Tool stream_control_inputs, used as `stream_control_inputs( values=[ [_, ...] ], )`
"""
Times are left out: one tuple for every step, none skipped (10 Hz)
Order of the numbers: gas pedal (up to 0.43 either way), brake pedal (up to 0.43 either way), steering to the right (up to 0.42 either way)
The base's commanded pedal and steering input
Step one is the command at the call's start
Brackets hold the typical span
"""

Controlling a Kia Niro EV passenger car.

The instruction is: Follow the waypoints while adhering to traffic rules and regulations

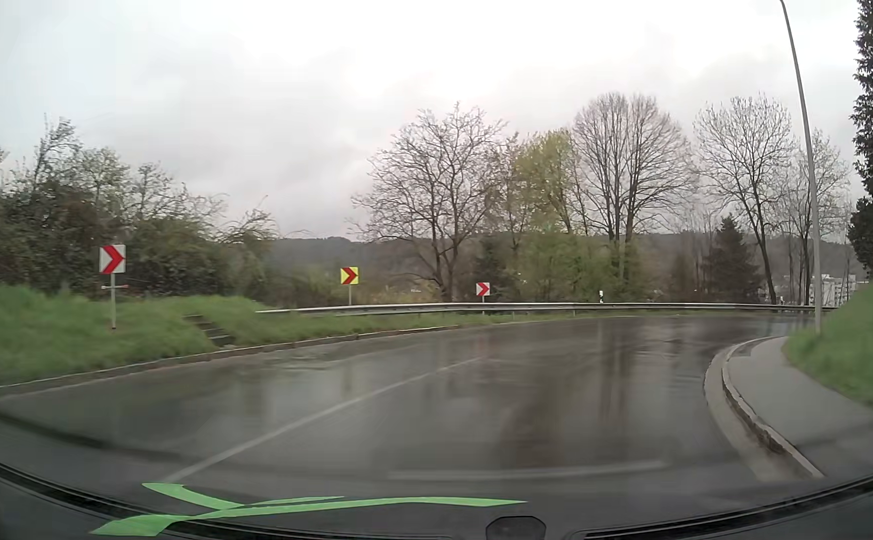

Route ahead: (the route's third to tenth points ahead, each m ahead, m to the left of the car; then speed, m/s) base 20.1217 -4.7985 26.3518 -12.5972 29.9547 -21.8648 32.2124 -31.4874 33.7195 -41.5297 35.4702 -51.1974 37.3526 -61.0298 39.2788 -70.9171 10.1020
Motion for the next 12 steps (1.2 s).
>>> stream_control_inputs(
  values=[
    [0.0, 0.079, 0.143],
    [0.0, 0.061, 0.143],
    [0.0, 0.006, 0.141],
    [0.0, 0.0, 0.141],
    [0.0, 0.0, 0.143],
    [0.0, 0.0, 0.145],
    [0.0, 0.0, 0.147],
    [0.0, 0.0, 0.148],
    [0.0, 0.0, 0.153],
    [0.0, 0.0, 0.157],
    [0.0, 0.0, 0.158],
    [0.0, 0.0, 0.156]
  ],
)
